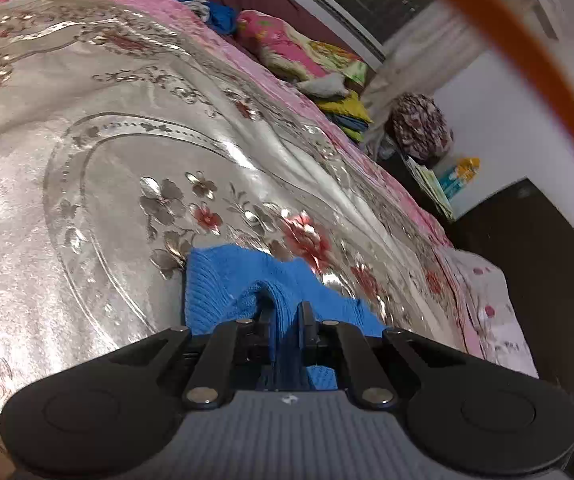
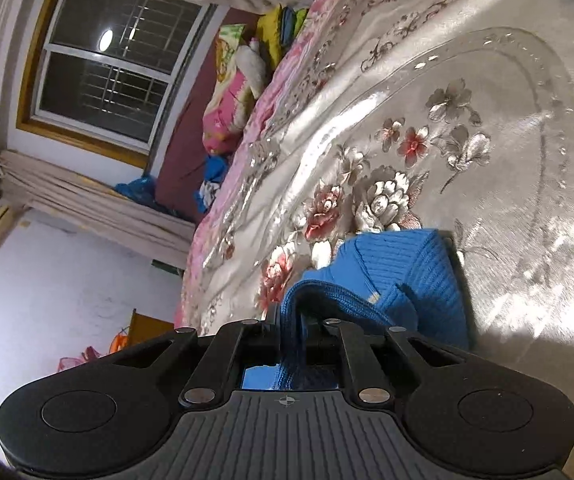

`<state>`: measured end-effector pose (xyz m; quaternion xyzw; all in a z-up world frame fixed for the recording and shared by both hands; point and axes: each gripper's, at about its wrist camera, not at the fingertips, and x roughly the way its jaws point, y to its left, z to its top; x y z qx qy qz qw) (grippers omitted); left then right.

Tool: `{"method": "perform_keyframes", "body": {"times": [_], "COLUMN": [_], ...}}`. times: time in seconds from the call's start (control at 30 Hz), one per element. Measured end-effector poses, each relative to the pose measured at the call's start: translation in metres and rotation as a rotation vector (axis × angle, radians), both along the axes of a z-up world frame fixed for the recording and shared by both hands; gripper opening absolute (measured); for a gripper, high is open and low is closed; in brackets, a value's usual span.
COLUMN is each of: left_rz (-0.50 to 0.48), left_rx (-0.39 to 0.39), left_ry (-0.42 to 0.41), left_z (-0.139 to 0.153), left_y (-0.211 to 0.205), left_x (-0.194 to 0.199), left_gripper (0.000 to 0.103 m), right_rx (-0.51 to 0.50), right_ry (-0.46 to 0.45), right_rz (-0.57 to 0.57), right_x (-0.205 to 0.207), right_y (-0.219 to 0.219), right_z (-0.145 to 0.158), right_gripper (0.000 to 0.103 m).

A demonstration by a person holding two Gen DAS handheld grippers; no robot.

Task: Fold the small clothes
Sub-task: 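Lay the folded hem onto the collar and open both tools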

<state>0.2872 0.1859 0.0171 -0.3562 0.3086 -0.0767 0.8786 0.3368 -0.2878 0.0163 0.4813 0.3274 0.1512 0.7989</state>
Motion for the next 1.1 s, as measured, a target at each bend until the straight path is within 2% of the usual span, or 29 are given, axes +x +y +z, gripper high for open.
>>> {"method": "perform_keyframes", "body": {"times": [0.2,0.3,0.4,0.5,0.67,0.77,0.93,1.03,1.1], "left_rz": [0.054,0.064,0.049,-0.01,-0.124,-0.197,-0.316,-0.37,-0.371], "left_rx": [0.001,0.039,0.056,0.085,0.17,0.184,0.295,0.268,0.289], "left_ry": [-0.007,-0.013,-0.028,-0.045,-0.062,-0.064,-0.006,0.009,0.019], "left_z": [0.006,0.01,0.013,0.016,0.021,0.02,0.007,0.002,0.001], "left_y": [0.008,0.007,0.005,-0.005,-0.029,-0.041,-0.076,-0.089,-0.096], "left_x": [0.007,0.005,-0.003,-0.017,-0.044,-0.054,-0.044,-0.027,-0.016], "left_gripper": [0.015,0.015,0.015,0.015,0.016,0.021,0.022,0.023,0.023], "right_rx": [-0.002,0.042,0.043,0.028,0.023,0.029,0.018,0.045,0.033], "right_ry": [0.029,0.049,0.045,0.044,0.044,0.036,0.047,0.056,0.052], "right_rz": [-0.029,-0.043,-0.037,-0.023,-0.013,-0.002,0.005,0.02,0.033], "right_x": [0.009,0.011,0.012,0.015,0.019,0.016,0.019,0.02,0.02], "right_y": [-0.004,-0.007,-0.008,-0.006,-0.005,-0.005,-0.005,-0.003,-0.001], "right_z": [-0.005,-0.012,-0.012,-0.012,-0.012,-0.014,-0.012,-0.012,-0.01], "right_gripper": [0.013,0.018,0.021,0.031,0.031,0.031,0.033,0.036,0.037]}}
